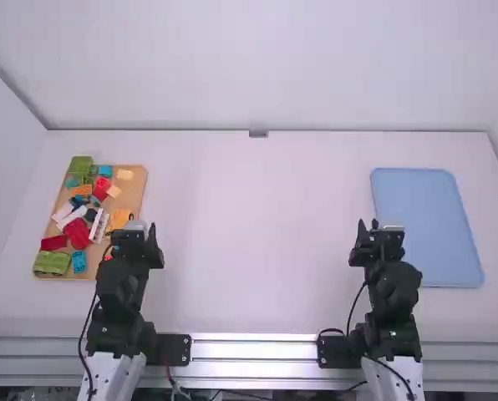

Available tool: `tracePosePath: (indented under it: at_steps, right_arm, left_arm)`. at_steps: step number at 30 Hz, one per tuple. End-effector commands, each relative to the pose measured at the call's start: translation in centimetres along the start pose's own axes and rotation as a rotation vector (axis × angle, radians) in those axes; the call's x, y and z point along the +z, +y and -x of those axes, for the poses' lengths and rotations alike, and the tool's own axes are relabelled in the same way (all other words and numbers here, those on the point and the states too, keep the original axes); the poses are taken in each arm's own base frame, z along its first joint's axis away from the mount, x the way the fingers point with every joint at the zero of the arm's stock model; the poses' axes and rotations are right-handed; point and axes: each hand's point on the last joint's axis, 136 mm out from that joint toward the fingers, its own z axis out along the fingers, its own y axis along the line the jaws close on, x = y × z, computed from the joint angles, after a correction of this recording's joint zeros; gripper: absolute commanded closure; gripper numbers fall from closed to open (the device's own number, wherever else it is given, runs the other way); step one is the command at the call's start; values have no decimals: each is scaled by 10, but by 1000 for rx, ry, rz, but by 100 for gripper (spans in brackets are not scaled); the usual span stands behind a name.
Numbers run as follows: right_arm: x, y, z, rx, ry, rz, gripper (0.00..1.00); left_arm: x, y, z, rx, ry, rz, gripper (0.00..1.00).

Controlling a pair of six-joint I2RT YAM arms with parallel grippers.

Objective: Assemble lego blocks to make yellow taxi

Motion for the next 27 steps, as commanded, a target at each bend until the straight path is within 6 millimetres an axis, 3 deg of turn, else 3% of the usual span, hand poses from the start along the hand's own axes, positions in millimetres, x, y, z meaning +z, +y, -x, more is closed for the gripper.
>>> tracePosePath:
  at_steps: [1,16,22,27]
  right_arm:
    - [0,3,24,-7,-33,13,68]
    - [30,23,72,-74,-16,96,38]
    - [44,31,86,-106,-8,127,27]
    - [60,36,97,-121,1,145,17]
  left_arm:
    - [-2,6,18,5,-7,39,68]
    - [21,43,49,68,335,159,38]
    - [39,68,43,54,522,139,27]
    - [60,103,19,-3,751,110,18]
